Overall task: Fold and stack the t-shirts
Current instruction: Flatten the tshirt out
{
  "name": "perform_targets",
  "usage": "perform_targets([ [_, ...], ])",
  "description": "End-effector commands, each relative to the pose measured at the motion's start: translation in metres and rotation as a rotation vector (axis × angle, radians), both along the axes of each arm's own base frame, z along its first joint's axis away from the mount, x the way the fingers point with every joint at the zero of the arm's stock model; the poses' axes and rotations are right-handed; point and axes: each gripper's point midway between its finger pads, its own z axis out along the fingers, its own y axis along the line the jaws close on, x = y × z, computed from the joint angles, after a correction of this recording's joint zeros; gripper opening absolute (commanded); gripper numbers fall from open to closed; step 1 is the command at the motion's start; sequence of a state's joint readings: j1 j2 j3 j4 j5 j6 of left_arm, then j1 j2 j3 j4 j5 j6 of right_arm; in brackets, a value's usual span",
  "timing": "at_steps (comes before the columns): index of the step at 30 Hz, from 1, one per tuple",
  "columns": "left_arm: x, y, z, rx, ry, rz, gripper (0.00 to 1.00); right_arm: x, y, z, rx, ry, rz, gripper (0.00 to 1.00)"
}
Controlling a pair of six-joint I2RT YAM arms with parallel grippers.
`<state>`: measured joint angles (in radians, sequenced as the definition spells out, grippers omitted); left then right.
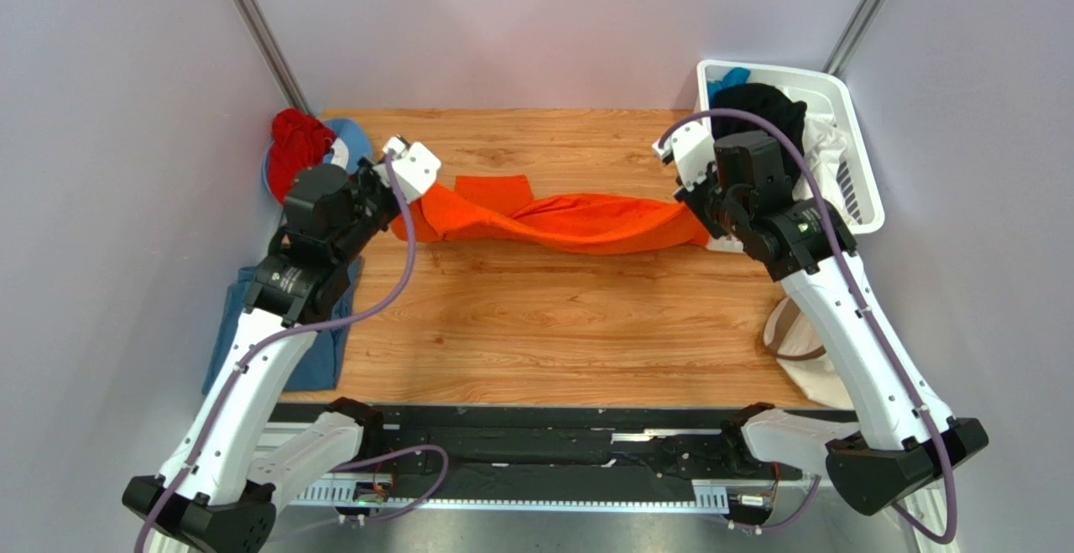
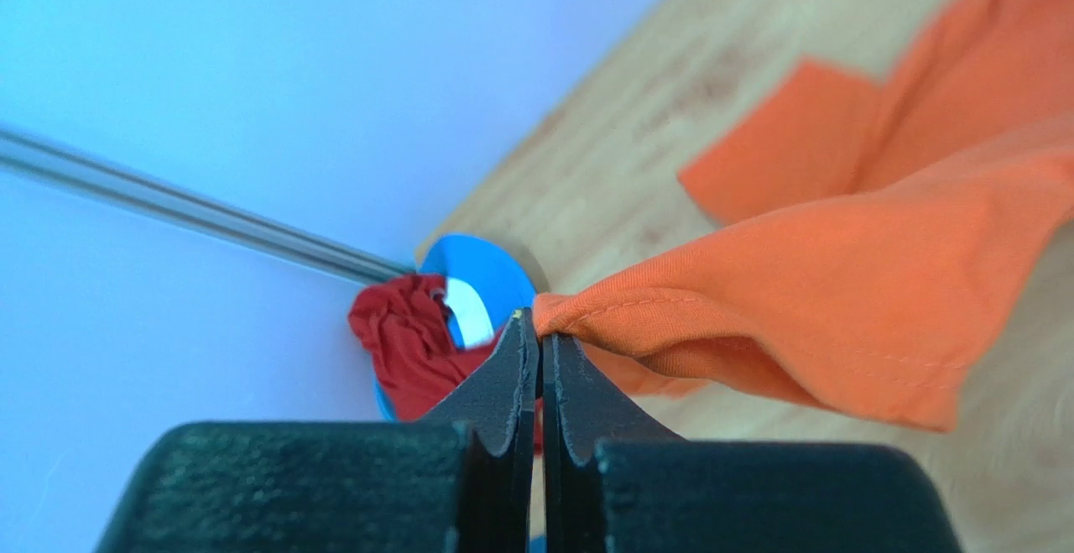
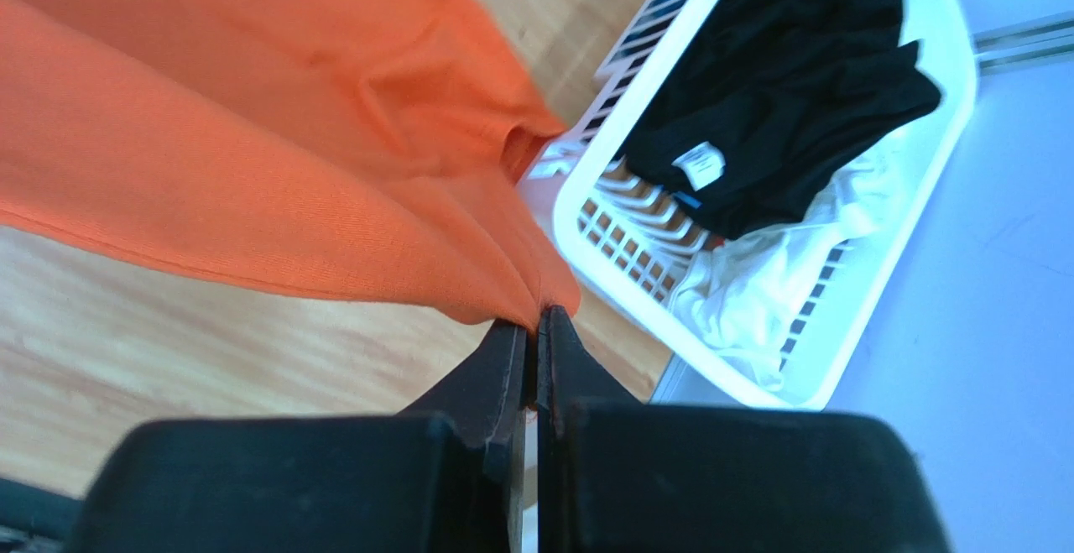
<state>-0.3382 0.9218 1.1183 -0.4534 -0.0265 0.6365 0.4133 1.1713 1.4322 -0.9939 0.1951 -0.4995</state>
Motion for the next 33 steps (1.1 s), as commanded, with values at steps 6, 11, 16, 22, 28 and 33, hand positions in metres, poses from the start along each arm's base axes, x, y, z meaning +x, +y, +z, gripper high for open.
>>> perform_targets([
  [6, -0.054, 0.017, 0.122, -0.301, -0.217, 0.051, 0.00, -0.030, -0.006, 0.107, 0.238, -0.299, -0.042, 0.00],
  [11, -0.110, 0.043, 0.176, -0.357, -0.348, 0.078, 0.00, -0.060, -0.018, 0.146, 0.324, -0.413, -0.042, 0.00],
  [16, -0.146, 0.070, 0.224, -0.380, -0.485, 0.141, 0.00, -0.071, -0.024, 0.180, 0.366, -0.490, -0.051, 0.00],
  [22, -0.108, 0.074, 0.252, -0.330, -0.545, 0.219, 0.00, -0.046, -0.032, 0.210, 0.304, -0.583, -0.098, 0.00],
  [28, -0.009, 0.059, 0.261, -0.204, -0.572, 0.275, 0.00, 0.012, -0.031, 0.223, 0.201, -0.636, -0.162, 0.00],
  [33, 0.092, 0.069, 0.265, -0.227, -0.516, 0.327, 0.00, 0.084, -0.035, 0.218, 0.152, -0.613, -0.211, 0.00],
])
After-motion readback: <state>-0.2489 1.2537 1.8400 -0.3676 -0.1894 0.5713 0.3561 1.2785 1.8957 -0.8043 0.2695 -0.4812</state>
